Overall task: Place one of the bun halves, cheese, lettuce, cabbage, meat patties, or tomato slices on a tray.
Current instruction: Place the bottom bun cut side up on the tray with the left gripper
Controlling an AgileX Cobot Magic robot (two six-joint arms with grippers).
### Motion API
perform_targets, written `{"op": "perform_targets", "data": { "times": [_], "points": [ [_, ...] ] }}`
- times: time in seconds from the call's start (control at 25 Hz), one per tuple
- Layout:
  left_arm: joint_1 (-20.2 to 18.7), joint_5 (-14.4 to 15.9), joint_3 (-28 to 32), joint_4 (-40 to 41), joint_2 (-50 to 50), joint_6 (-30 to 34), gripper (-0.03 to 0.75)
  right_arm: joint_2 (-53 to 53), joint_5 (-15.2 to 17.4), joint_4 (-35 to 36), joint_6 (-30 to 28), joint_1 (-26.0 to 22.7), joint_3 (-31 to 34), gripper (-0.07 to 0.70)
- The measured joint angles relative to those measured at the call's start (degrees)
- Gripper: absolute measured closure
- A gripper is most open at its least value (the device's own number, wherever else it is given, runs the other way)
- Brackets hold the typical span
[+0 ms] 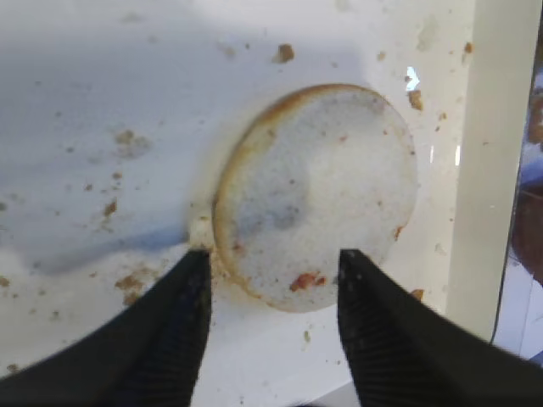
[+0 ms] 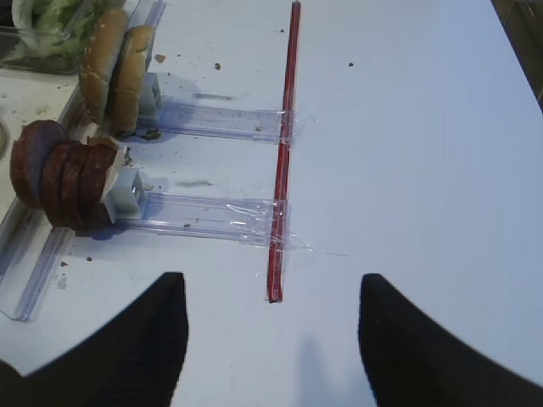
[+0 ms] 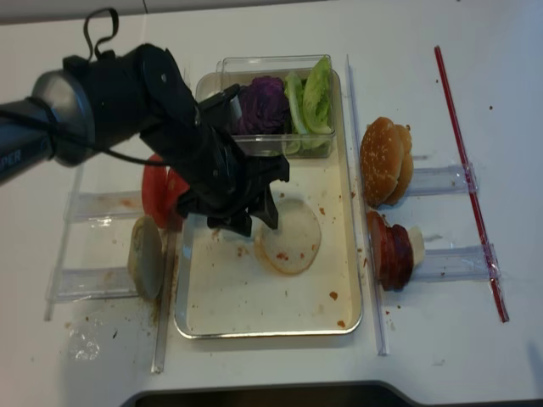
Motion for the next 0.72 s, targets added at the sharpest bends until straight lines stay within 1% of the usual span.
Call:
{"op": "perform_targets", "data": {
  "times": [0.12,0.4,0.48,0.6,0.72],
  "points": [
    [0.00,3.87,-3.01,3.94,0.00,-2.69,0.376,0.00,0.00,0.00,0.00,0.00,0.00,0.151],
    [0.00,16.24,-10.03,12.01,0.00,-6.83,0.376,0.00,0.00,0.00,0.00,0.00,0.00,0.151],
    [0.00,17.54,-12.38,13.91,0.00,-7.97,0.376,0.00,0.00,0.00,0.00,0.00,0.00,0.151],
    [0.00,17.71,-15.25,16.14,0.00,-8.77,0.376,0.00,0.00,0.00,0.00,0.00,0.00,0.151],
    [0.00,17.93,-16.52,16.82,0.00,-9.52,0.376,0.00,0.00,0.00,0.00,0.00,0.00,0.151]
  ]
}}
